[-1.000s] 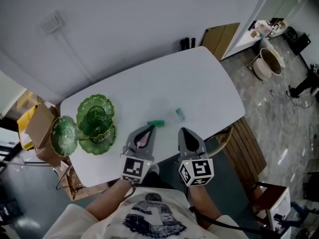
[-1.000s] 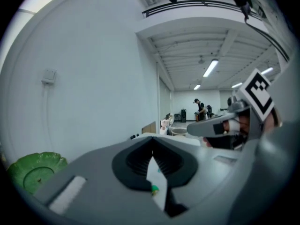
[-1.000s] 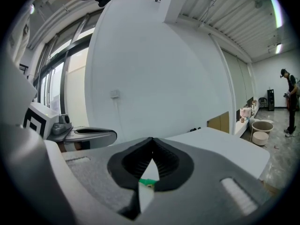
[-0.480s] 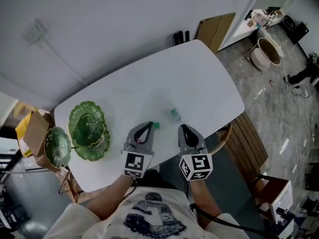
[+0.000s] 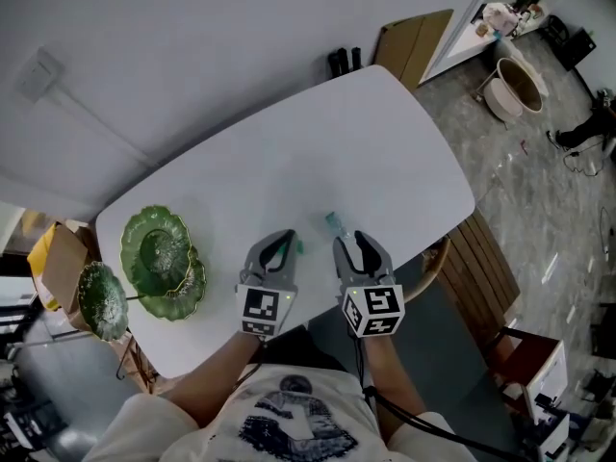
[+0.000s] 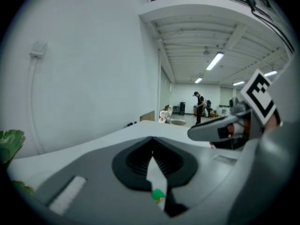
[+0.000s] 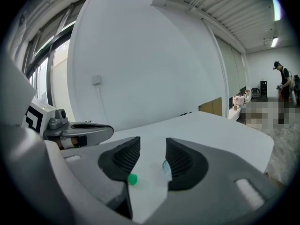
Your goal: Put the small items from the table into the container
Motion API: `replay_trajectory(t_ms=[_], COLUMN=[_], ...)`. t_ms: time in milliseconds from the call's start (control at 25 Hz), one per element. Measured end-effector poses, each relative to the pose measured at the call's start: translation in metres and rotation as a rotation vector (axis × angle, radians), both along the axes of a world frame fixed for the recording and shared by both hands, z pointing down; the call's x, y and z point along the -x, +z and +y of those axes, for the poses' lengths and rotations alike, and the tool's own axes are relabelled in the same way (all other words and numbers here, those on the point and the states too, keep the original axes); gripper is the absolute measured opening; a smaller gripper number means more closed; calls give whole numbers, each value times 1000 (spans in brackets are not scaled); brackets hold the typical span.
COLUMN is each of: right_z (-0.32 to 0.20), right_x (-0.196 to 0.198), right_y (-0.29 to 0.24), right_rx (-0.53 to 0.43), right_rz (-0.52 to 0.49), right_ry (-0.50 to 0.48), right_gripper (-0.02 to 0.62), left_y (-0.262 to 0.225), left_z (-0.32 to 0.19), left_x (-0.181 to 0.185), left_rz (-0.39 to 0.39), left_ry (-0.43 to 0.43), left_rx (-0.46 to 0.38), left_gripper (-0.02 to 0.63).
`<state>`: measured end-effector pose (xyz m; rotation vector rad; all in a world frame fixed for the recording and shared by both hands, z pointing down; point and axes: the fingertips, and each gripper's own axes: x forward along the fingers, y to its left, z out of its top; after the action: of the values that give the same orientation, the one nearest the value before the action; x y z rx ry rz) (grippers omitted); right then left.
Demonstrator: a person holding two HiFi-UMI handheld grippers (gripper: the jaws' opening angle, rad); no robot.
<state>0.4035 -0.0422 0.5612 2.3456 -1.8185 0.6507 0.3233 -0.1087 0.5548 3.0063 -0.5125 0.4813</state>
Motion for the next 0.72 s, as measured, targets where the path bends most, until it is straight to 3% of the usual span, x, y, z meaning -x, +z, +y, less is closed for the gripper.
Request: replay_trajectory(t_ms=[160, 720], right_z=[-8, -25], right_x=[-9, -32], right_y=[21, 106], right_rx=[32, 201], right_rz=[-15, -21], right_ry=[-4, -4], right_gripper=[224, 225], left_y=[14, 71], left_z=[-6, -22], left_x=[-11, -38], left_rz=[-14, -85], left_ry=[2, -5], left_rx=[4, 72], left_gripper=[-11, -11])
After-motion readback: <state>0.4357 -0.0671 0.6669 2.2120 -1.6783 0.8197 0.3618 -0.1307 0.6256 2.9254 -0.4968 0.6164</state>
